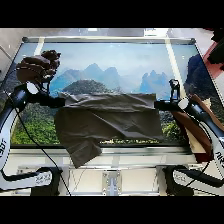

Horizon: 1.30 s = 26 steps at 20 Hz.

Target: Fold the shirts.

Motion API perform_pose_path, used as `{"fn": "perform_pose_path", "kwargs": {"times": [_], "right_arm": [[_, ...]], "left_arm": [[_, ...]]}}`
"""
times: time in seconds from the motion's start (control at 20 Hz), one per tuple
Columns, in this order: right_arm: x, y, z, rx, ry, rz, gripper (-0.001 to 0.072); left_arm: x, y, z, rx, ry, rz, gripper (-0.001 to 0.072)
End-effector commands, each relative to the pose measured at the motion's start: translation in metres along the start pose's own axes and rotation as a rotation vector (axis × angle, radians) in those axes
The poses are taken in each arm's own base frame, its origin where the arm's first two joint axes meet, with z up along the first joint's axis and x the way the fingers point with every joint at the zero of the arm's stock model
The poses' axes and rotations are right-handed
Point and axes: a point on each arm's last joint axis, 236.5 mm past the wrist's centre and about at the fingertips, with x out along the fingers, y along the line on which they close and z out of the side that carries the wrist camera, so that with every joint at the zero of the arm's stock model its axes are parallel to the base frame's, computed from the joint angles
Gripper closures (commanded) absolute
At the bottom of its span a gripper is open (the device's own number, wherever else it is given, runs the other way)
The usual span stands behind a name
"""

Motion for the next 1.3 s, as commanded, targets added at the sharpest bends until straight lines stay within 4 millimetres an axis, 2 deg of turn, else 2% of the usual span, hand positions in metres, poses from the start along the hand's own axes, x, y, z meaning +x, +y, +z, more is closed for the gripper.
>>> {"fn": "perform_pose_path", "kwargs": {"times": [0.0,0.2,0.45,0.5,0.55,0.6,0.65,0.75,0.85,0.95,1.0,1.05,1.1,1.25], "right_arm": [[0.008,-0.006,0.002,0.021,-0.033,-0.019,0.0689],[0.009,-0.008,0.005,0.027,-0.045,-0.025,0.0689],[0.009,-0.003,0.000,0.059,-0.025,-0.003,0.0675],[0.009,0.001,-0.005,0.076,-0.001,0.012,0.0620],[0.009,0.005,-0.015,0.079,0.038,0.025,0.0516],[0.008,0.007,-0.025,0.078,0.082,0.036,0.0432],[0.007,0.009,-0.035,0.081,0.125,0.044,0.0418],[0.002,0.010,-0.043,0.120,0.164,0.038,0.0418],[-0.015,0.010,-0.029,0.098,0.113,0.031,0.0418],[-0.048,0.005,-0.002,0.070,0.003,-0.003,0.0418],[-0.067,-0.002,0.011,0.071,-0.056,-0.032,0.0404],[-0.084,-0.010,0.019,0.082,-0.102,-0.055,0.0355],[-0.099,-0.018,0.025,0.096,-0.141,-0.072,0.0323],[-0.120,-0.036,0.030,0.156,-0.187,-0.093,0.0323]], "left_arm": [[0.002,0.018,-0.007,0.000,0.018,0.074,0.0697],[0.002,0.025,-0.009,-0.005,0.026,0.105,0.0698],[0.002,0.017,-0.012,-0.025,0.040,0.070,0.0692],[0.002,0.015,-0.016,-0.029,0.058,0.062,0.0630],[0.002,0.014,-0.021,-0.029,0.081,0.057,0.0392],[0.001,0.012,-0.028,-0.030,0.107,0.051,0.0060],[0.000,0.011,-0.033,-0.031,0.130,0.045,0.0010],[-0.004,0.006,-0.034,-0.044,0.132,0.031,0.0005],[-0.027,-0.011,-0.025,-0.059,0.067,-0.017,0.0006],[-0.069,-0.025,-0.021,-0.029,-0.018,-0.029,0.0006],[-0.089,-0.031,-0.030,-0.016,-0.043,-0.029,0.0006],[-0.101,-0.037,-0.046,-0.008,-0.048,-0.030,0.0006],[-0.106,-0.043,-0.070,-0.012,-0.038,-0.034,0.0006],[-0.096,-0.056,-0.147,-0.221,0.051,-0.057,0.0006]]}}
